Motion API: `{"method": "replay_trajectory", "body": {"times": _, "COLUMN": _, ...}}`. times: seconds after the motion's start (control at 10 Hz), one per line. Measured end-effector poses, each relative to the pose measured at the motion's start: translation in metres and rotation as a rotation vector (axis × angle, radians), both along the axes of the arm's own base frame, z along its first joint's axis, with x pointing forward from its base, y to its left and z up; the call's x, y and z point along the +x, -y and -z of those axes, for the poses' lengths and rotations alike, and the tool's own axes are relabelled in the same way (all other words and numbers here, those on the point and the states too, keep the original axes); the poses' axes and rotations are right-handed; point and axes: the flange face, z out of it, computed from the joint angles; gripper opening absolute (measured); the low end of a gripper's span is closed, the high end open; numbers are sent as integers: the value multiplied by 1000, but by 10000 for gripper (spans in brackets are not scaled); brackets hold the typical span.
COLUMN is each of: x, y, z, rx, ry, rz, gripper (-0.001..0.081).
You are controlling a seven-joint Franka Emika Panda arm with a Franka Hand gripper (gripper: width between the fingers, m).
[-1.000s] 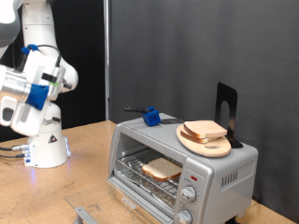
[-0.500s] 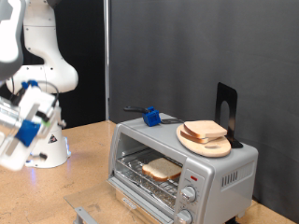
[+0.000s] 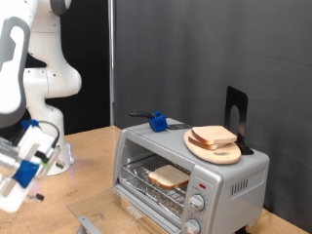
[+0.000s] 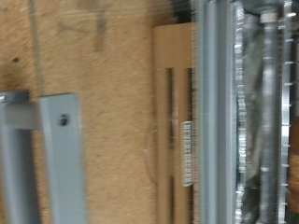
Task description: Make a piece of toast with the oven
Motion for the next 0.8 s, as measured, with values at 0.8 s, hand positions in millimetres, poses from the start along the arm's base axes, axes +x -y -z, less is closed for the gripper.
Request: {"method": "replay_trajectory", "body": {"times": 0.8, "x": 7, "y": -22, "z": 75, "rx": 23, "ry": 41, "rz": -44, "gripper": 806}}
